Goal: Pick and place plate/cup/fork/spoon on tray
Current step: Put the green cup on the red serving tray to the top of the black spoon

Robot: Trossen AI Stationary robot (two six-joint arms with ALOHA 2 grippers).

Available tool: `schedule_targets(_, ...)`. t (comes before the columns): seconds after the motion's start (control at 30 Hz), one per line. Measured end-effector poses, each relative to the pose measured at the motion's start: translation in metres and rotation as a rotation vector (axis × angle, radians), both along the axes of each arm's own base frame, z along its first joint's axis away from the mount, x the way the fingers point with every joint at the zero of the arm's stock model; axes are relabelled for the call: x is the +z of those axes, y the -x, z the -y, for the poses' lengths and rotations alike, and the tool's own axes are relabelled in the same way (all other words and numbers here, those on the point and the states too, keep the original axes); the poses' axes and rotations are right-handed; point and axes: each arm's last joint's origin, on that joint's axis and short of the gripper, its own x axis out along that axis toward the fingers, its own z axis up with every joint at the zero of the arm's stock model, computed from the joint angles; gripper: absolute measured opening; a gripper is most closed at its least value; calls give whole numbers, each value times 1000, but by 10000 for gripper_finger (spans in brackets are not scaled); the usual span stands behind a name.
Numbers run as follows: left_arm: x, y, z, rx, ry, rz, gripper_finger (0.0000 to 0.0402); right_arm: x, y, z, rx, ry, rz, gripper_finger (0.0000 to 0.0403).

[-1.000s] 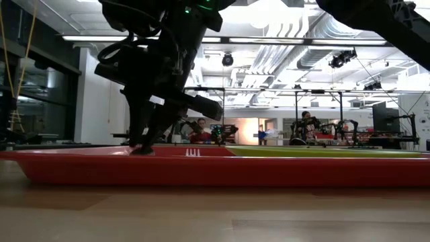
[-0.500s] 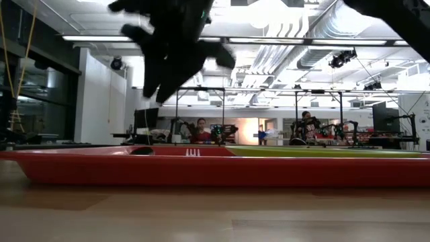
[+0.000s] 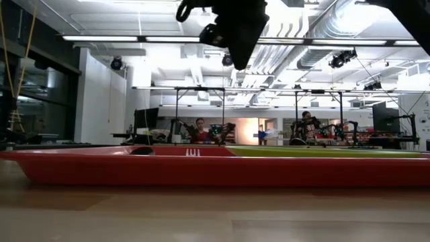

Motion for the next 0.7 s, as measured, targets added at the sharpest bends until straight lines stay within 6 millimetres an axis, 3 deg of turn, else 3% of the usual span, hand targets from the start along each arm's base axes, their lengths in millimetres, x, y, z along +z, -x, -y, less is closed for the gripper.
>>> schedule_targets(0.13,0,0,0,27,-32,-12,131,1,8,-6,-50,-79,-24,2)
schedule_targets(0.27,0,0,0,25,-35,-16,131,2,37,-11,-87,-53,-72,0)
schedule_targets(0.4,0,0,1,7,-49,-17,131,9,78,-7,-187,-75,8,0)
schedule_targets(0.7,0,-1,1,8,-49,-19,131,32,179,7,-564,-256,465,0)
